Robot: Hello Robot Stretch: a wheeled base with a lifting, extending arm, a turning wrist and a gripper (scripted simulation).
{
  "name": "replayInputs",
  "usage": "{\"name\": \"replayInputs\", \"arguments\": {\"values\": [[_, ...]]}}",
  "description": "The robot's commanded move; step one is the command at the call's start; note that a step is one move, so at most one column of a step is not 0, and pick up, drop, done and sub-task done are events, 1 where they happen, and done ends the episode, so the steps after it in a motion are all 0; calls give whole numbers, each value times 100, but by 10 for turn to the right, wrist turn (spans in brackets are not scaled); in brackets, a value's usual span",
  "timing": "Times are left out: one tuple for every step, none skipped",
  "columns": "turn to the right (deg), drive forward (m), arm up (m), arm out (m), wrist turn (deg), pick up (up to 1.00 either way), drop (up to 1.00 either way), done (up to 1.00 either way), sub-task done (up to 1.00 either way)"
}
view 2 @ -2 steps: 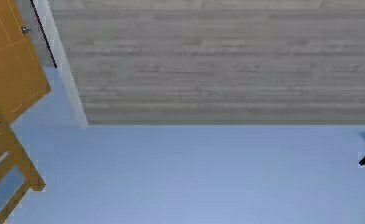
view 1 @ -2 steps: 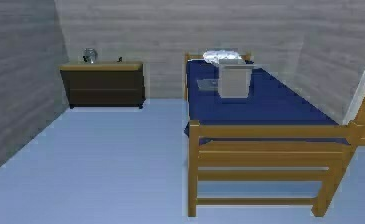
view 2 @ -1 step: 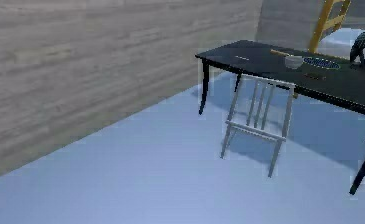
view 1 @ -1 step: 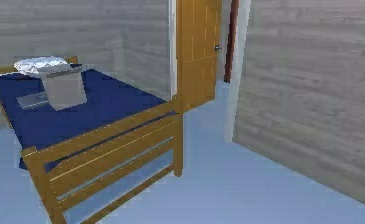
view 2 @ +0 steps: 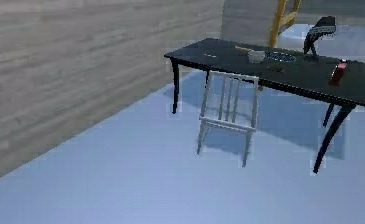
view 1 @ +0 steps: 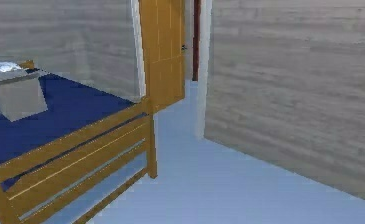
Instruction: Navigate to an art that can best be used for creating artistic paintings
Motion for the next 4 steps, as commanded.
{"name": "replayInputs", "arguments": {"values": [[0,100,0,0,0,0,0,0,0],[0,45,0,0,0,0,0,0,0],[-90,0,0,0,0,0,0,0,0],[0,65,0,0,0,0,0,0,0]]}}
